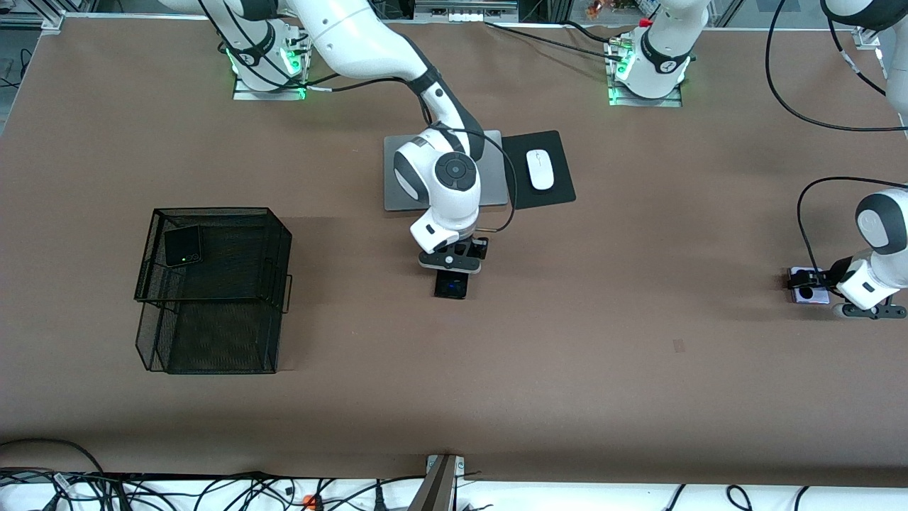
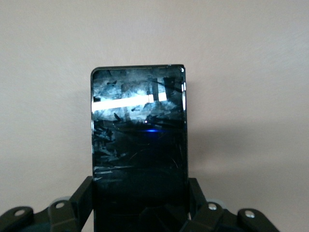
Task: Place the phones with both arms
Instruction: 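Lift the black phone with the right gripper while the left gripper grasps, then drop the black phone into the basket while the left gripper sets down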
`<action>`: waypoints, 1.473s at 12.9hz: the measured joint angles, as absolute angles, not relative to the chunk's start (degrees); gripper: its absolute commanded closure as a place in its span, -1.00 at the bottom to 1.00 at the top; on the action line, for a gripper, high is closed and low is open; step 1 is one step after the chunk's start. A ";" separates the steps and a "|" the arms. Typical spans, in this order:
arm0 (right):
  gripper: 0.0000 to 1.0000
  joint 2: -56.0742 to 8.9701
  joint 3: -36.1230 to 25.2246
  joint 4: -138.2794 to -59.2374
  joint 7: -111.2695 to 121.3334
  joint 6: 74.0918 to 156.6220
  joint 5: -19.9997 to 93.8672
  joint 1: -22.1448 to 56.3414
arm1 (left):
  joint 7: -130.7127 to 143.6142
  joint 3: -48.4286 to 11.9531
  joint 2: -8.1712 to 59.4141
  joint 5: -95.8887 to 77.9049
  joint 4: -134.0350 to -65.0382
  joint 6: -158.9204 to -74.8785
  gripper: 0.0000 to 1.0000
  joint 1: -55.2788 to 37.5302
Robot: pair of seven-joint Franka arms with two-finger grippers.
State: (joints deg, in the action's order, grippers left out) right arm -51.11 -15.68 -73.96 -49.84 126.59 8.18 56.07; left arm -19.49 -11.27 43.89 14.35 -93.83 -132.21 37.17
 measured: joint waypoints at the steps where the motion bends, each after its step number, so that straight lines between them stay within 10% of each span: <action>1: 1.00 -49.69 -15.83 -71.96 -49.58 122.51 8.18 55.53 | -19.49 -11.43 43.90 14.36 -93.77 -132.05 0.34 37.09; 9: 1.00 -30.49 -21.50 -72.61 -33.90 97.28 8.14 50.54 | -10.67 -13.26 38.98 14.16 -79.89 -97.77 0.34 22.32; 15: 1.00 -10.15 -36.84 -103.88 -7.87 105.68 5.73 49.50 | 7.16 -20.62 37.60 9.93 -79.22 -95.60 0.45 5.29; 19: 1.00 -4.39 -42.57 -119.62 3.52 119.45 3.66 49.57 | 22.84 -20.85 41.10 9.11 -79.41 -108.76 0.45 -10.90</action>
State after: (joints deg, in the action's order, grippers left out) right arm -4.39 -42.57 -119.62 3.52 119.45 3.66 49.57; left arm 22.84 -20.85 41.10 9.11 -79.41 -108.76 -10.90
